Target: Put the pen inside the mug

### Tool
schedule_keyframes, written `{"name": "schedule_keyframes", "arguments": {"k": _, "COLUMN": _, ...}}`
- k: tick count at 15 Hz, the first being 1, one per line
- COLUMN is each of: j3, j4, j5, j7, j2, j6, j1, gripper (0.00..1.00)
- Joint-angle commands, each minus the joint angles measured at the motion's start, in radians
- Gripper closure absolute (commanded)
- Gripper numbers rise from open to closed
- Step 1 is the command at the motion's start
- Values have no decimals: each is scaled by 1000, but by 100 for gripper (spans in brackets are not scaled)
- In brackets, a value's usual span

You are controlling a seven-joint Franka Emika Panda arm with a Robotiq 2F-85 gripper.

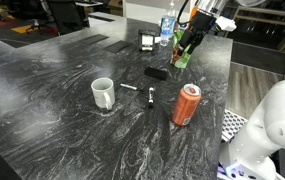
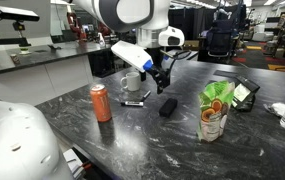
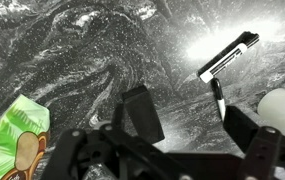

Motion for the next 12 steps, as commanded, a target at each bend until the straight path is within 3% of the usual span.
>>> {"name": "schedule_keyframes", "arguments": {"k": 1, "j3": 19, "j4": 3, "j5": 16, "j7": -14, "j2": 5, "j6": -4, "j1": -23, "gripper": 0}}
{"name": "schedule_keyframes", "arguments": {"k": 12, "j3": 15, "j4": 25, "j5": 18, "j7": -17, "j2": 27, "j6": -14, "j1": -20, "gripper": 0}}
